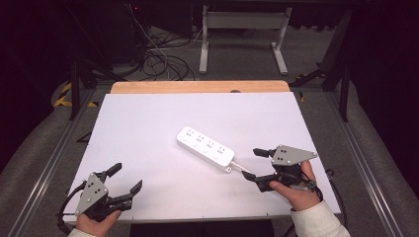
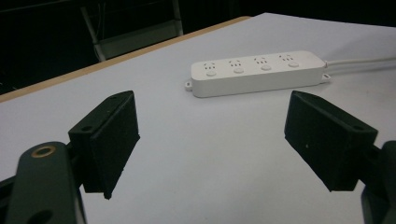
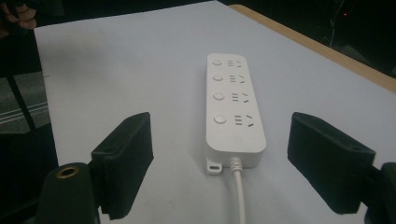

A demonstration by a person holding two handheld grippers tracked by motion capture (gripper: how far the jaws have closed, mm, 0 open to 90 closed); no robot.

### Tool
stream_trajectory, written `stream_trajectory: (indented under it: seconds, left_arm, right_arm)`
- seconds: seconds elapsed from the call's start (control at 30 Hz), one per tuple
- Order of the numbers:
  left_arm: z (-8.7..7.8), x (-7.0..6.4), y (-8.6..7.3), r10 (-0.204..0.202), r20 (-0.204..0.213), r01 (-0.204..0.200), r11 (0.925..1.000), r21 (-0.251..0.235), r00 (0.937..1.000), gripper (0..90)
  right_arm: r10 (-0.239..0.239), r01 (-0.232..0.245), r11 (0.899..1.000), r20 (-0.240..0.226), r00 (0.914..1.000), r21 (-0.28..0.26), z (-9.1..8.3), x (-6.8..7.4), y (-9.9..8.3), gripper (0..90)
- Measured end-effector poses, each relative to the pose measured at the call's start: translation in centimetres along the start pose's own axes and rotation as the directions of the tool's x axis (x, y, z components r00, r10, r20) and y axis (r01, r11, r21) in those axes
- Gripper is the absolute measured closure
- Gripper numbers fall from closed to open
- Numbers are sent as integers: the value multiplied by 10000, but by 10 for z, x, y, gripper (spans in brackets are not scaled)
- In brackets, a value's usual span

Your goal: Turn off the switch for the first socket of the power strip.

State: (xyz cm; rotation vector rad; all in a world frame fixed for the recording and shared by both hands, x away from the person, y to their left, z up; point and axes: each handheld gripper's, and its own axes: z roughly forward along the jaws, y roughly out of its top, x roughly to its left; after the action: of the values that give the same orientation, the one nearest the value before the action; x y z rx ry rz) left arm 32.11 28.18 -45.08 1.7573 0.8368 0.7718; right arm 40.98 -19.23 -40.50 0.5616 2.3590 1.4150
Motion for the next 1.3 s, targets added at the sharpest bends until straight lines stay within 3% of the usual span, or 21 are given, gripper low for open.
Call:
stream_trajectory:
  seconds: [0.63, 0.9, 1.0, 1.13, 1.3]
  left_arm:
    - [0, -1, 0, 16, 83, -15, 10000, -50, 10000, 181]
    - [0, 0, 0, -7, 88, 8, 10000, -64, 10000, 181]
    - [0, 0, 0, -30, 99, 30, 10000, -61, 9999, 181]
    - [0, 0, 0, -38, 95, 39, 10000, -61, 9999, 181]
    - [0, 1, 0, -4, 134, 4, 10000, -39, 9999, 181]
  right_arm:
    - [-110, 124, 9997, -613, 9981, 219, 27, -1, 18, 214]
    - [453, -437, 9989, -1159, 9922, 166, 37, -4, 24, 111]
    - [452, -406, 9982, -1081, 9931, 445, 40, -4, 30, 182]
    - [24, 99, 9947, -1198, 9928, 1020, 42, -4, 39, 421]
    - [-71, 272, 9876, -1298, 9915, 1543, 48, -4, 50, 462]
